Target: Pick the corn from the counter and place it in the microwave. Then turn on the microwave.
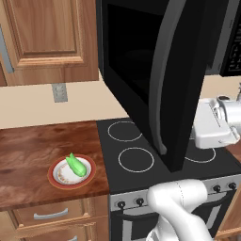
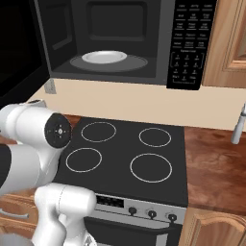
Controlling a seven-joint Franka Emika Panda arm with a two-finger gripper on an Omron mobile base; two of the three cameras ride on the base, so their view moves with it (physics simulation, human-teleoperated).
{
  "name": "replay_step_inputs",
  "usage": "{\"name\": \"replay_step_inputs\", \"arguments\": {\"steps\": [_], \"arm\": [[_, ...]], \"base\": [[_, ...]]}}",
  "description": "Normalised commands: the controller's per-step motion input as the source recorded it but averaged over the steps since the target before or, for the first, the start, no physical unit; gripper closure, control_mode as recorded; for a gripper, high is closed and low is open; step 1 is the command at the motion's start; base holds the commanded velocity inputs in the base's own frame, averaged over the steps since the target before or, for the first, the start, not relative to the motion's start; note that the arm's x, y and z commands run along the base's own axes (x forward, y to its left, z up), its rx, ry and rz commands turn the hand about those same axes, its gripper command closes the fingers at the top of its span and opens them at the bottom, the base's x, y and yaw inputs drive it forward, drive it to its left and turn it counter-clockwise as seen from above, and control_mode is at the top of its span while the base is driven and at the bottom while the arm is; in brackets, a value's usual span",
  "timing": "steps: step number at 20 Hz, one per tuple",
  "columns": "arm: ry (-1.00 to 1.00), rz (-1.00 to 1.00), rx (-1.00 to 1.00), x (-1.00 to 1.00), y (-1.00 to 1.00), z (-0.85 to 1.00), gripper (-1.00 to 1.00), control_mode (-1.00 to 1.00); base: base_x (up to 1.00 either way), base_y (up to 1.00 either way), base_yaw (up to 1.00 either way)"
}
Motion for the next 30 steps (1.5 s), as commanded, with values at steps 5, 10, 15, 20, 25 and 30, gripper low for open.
{"name": "replay_step_inputs", "arguments": {"steps": [5,10,15,20,25,30], "arm": [[-0.05,0.05,-0.03,0.15,0.31,-0.20,-1.00,-1.00],[-0.02,0.02,-0.03,0.13,0.32,-0.20,-1.00,-1.00],[-0.01,0.00,-0.02,0.08,0.28,-0.15,-1.00,-1.00],[-0.02,0.00,-0.01,0.01,0.27,-0.09,-1.00,-1.00],[-0.01,0.00,0.00,0.01,0.16,-0.07,-1.00,-1.00],[0.00,0.00,0.00,0.00,0.00,-0.04,-1.00,-1.00]], "base": [[0.00,0.00,0.00],[0.00,0.00,0.00],[0.00,0.00,0.00],[0.00,0.00,0.00],[0.00,0.00,0.00],[0.00,0.00,0.00]]}}
